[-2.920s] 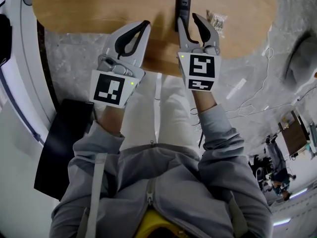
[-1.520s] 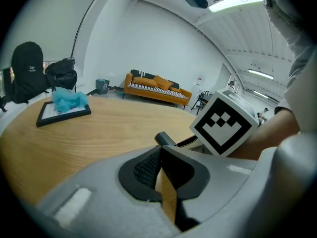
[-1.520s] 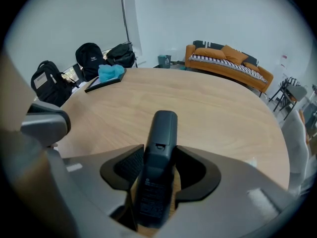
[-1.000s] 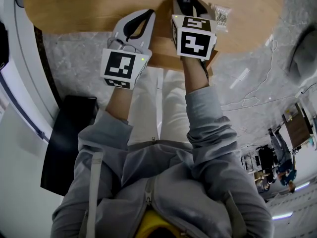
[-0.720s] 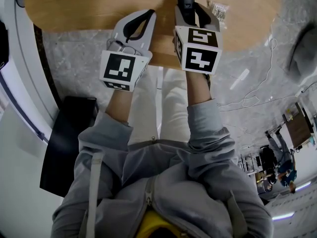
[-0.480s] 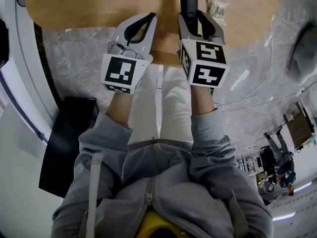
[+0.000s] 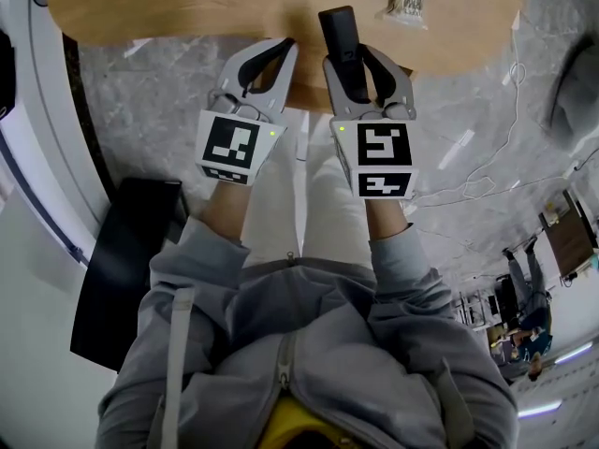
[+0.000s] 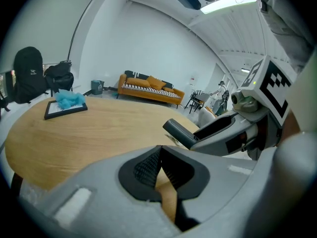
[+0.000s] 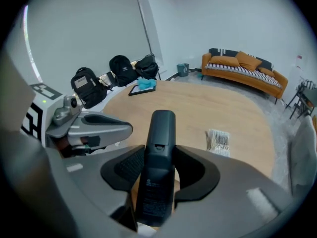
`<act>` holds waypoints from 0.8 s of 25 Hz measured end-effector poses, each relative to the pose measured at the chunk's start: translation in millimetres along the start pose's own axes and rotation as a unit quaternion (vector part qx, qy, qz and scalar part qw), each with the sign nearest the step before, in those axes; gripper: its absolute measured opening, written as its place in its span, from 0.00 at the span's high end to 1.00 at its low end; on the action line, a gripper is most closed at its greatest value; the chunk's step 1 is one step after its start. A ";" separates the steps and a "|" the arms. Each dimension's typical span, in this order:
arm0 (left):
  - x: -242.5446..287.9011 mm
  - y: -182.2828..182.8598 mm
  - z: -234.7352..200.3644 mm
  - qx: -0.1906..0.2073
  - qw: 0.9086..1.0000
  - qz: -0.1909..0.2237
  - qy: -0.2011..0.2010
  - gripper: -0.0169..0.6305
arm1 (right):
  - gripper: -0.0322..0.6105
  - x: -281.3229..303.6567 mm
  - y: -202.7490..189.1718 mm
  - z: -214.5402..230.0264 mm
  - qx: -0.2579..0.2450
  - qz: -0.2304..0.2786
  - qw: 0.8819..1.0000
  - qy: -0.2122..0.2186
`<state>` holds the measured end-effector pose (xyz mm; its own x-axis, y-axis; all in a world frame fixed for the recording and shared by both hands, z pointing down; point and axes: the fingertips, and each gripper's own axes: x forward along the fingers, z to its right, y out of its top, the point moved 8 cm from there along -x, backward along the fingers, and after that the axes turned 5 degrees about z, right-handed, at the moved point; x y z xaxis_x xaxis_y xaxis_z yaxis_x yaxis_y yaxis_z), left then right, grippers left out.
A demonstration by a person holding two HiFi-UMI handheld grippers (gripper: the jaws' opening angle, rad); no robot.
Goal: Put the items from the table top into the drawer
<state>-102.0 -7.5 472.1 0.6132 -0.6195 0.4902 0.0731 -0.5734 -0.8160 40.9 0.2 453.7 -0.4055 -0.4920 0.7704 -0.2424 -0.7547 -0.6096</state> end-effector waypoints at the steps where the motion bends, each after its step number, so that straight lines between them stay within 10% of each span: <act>1: -1.3 -2.3 2.6 0.000 1.000 -0.002 -0.001 0.96 | 0.66 -2.6 -3.4 -3.1 -0.014 0.000 1.000 0.006; 11: -9.5 -28.6 11.1 0.008 1.000 -0.030 -0.002 0.96 | 0.66 -15.4 -56.1 -12.4 -0.170 -0.020 0.984 0.044; 20: -5.4 -57.1 16.0 0.003 0.998 -0.063 -0.002 0.96 | 0.66 15.0 -141.9 -20.2 -0.306 -0.085 0.944 0.085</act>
<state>-96.9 37.1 511.2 0.6017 -0.5404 0.5882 0.1550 -0.6435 -0.7496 51.4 108.6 548.0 -0.4381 -0.2695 0.8576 -0.7600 -0.3984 -0.5135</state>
